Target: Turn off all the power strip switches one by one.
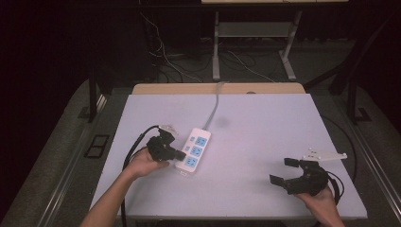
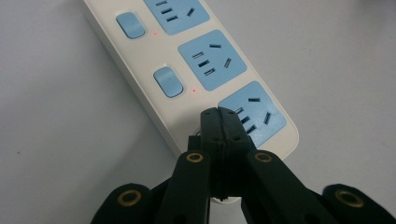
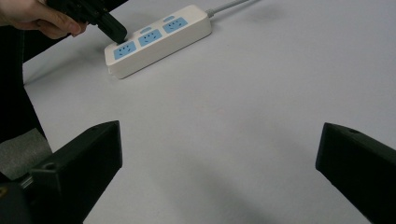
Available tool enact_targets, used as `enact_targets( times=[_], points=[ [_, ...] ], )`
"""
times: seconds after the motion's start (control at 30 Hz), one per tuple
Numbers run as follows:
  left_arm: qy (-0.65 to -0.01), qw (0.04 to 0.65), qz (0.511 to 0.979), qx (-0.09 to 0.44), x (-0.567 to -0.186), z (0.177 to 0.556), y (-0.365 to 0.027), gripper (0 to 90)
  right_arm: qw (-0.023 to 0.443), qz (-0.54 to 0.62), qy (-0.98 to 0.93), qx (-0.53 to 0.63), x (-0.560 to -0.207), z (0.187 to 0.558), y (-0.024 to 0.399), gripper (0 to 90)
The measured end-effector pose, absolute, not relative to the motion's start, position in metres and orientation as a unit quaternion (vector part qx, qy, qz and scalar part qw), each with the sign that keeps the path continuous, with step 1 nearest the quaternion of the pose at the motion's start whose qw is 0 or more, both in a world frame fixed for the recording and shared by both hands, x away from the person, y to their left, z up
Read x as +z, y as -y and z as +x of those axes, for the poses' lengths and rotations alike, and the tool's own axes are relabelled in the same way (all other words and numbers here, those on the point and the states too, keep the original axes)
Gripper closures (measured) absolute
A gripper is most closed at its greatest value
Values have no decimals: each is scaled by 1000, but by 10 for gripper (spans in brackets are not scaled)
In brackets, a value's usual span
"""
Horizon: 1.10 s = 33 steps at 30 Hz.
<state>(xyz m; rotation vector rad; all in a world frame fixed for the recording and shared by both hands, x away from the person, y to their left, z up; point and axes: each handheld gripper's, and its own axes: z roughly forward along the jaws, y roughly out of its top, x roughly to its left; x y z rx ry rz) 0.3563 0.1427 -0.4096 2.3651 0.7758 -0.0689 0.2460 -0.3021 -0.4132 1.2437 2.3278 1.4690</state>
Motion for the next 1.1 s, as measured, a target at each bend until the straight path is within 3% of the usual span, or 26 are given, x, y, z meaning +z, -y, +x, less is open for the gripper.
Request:
enact_targets(
  times=[0.5,1.1],
  points=[
    [-283,327,902,13,-404,350,-140,895,62,410,-770,485,-413,246,302,4],
    [-267,336,903,26,-378,360,-132,894,63,409,-771,485,-412,245,302,4]
  ],
)
